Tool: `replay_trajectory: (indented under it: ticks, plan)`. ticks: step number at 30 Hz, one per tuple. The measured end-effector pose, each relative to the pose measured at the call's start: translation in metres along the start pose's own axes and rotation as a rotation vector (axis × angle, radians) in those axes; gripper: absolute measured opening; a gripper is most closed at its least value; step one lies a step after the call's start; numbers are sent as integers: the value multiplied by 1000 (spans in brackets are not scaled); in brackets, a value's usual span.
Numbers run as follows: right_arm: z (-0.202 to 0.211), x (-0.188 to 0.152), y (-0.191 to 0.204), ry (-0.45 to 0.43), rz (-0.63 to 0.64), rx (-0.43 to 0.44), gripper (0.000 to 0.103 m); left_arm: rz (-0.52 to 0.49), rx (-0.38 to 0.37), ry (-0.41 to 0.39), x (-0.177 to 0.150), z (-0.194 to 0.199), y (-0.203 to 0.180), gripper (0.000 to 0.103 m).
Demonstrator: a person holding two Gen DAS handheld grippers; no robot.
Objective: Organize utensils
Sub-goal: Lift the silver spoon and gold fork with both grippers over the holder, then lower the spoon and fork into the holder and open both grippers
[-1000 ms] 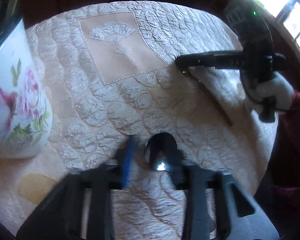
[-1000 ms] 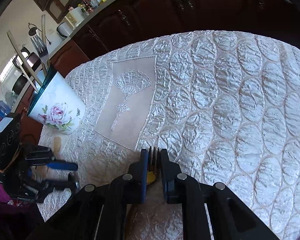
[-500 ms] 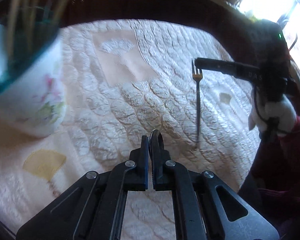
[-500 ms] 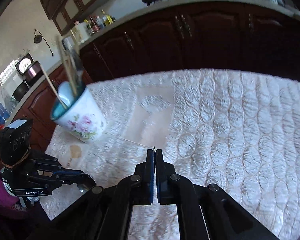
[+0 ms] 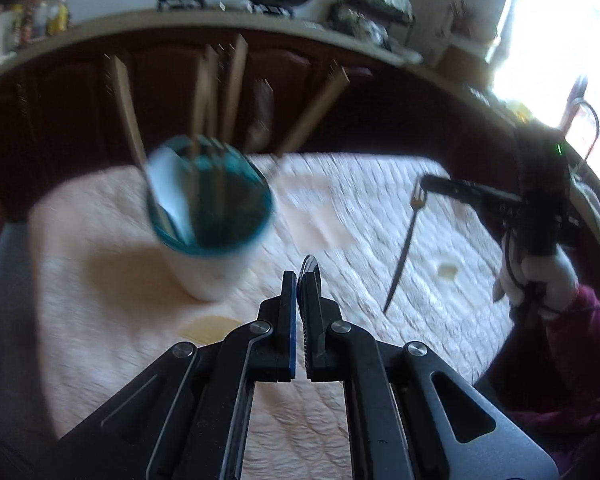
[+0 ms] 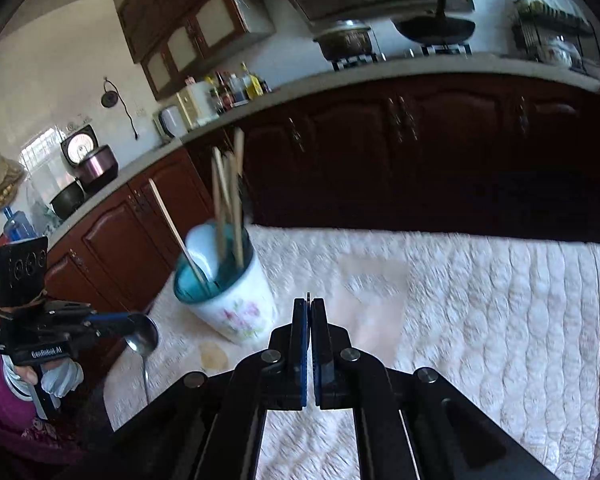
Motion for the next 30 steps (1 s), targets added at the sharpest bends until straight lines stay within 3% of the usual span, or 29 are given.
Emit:
replay_trajectory:
  ticks: [8,15,21,30]
  plan:
    - [-6,56,49,-72,25,16,1,84,184,-197,68,53,56,1]
    - [-35,95,86,-119,122,-90,1,71,422,-340,106,68,85,1]
    - [-72,98,100,-117,232,-193,1,-20,580,-375,97,37,83,1]
    - [-108,69,93,-56,245,-215,1,-96,618,-339,70,-10,68,1]
Point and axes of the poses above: each gripper's, at about its wrist camera, not at the fingertips, and z roughly against the way its jaws point, y to its left, x to its top, the point moved 10 cm from there along -z, roughly the way its jaws point, and after that the axes turned 4 degrees about y, right-handed, at the moved point
